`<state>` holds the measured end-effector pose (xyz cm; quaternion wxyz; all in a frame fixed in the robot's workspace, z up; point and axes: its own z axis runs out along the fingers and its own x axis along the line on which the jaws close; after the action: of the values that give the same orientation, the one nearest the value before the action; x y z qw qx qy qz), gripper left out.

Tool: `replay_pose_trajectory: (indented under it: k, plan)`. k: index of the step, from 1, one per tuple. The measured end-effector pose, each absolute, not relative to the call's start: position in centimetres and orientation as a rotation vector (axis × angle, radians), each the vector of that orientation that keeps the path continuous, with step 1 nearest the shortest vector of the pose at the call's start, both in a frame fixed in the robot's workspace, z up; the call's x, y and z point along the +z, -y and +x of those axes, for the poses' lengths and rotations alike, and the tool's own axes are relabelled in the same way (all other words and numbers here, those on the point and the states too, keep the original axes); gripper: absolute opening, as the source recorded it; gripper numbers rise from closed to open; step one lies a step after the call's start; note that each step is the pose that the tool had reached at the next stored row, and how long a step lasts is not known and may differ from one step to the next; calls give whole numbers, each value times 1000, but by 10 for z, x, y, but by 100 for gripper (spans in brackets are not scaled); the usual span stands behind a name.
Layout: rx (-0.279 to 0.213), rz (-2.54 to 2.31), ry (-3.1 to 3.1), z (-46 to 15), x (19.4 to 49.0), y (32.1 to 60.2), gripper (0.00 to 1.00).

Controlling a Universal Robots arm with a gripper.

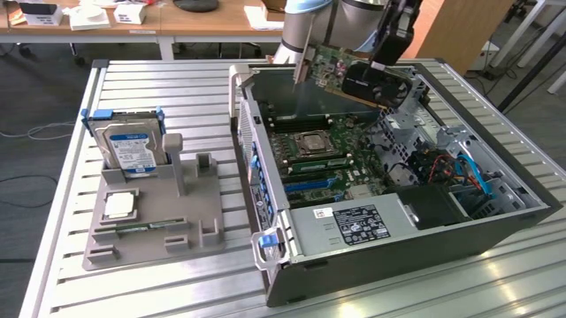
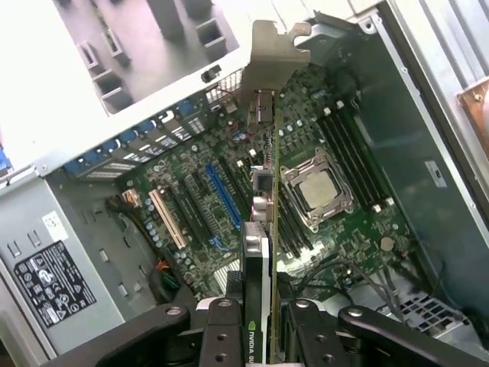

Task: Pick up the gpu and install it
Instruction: 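Insert the gpu into the slot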

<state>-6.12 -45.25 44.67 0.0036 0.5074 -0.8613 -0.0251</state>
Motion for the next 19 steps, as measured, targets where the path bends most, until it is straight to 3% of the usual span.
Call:
replay_pose_trajectory:
  k: [19]
  plan:
    - [-75, 2026, 2380, -61, 444, 452, 27]
